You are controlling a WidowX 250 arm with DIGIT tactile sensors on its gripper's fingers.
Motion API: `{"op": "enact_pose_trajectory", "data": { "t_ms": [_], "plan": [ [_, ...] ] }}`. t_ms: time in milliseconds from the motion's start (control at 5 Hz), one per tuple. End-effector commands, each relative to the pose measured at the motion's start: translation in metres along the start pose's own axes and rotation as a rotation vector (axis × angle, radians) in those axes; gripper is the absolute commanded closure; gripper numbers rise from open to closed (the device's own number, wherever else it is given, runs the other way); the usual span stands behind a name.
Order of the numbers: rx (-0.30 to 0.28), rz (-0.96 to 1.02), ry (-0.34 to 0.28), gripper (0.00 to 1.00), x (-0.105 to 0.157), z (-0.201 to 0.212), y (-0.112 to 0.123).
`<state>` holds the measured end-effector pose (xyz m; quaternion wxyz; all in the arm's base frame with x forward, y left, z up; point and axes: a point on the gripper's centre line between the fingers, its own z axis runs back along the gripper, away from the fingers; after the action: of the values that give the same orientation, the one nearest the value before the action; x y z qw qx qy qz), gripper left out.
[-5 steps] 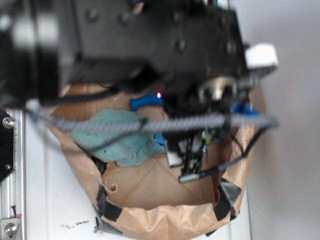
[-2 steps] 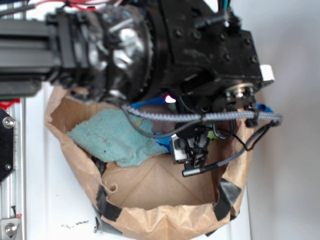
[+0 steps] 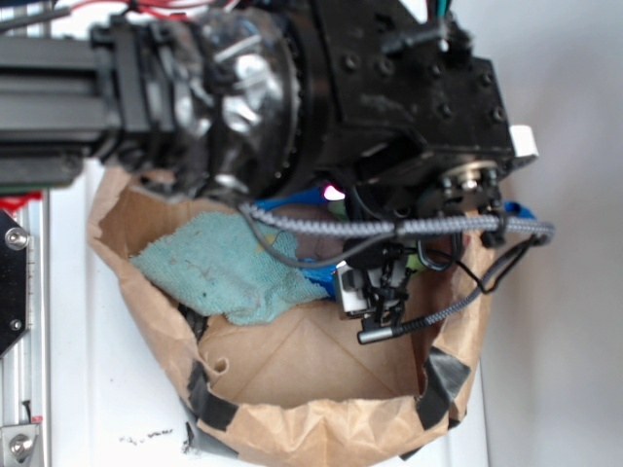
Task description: Grab the blue bottle.
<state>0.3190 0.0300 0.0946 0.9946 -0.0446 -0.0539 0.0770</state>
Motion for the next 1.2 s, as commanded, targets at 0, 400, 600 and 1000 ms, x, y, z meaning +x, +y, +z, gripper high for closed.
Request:
{"op": "enact_pose_trajectory", "data": {
  "t_ms": [0,400,600,1000],
  "plan": [
    [-0.036,0.060,-0.100,0.00,0.007,0.017,0.013],
    [-0.141,0.144,-0.129,0.00,-0.011,0.022,0.048],
    [-0.142,0.184,-0.186,0.00,-0.016,0.020,0.054],
    [-0.083,0.196,-0.219,0.00,-0.021,0.005,0.047]
  ]
}}
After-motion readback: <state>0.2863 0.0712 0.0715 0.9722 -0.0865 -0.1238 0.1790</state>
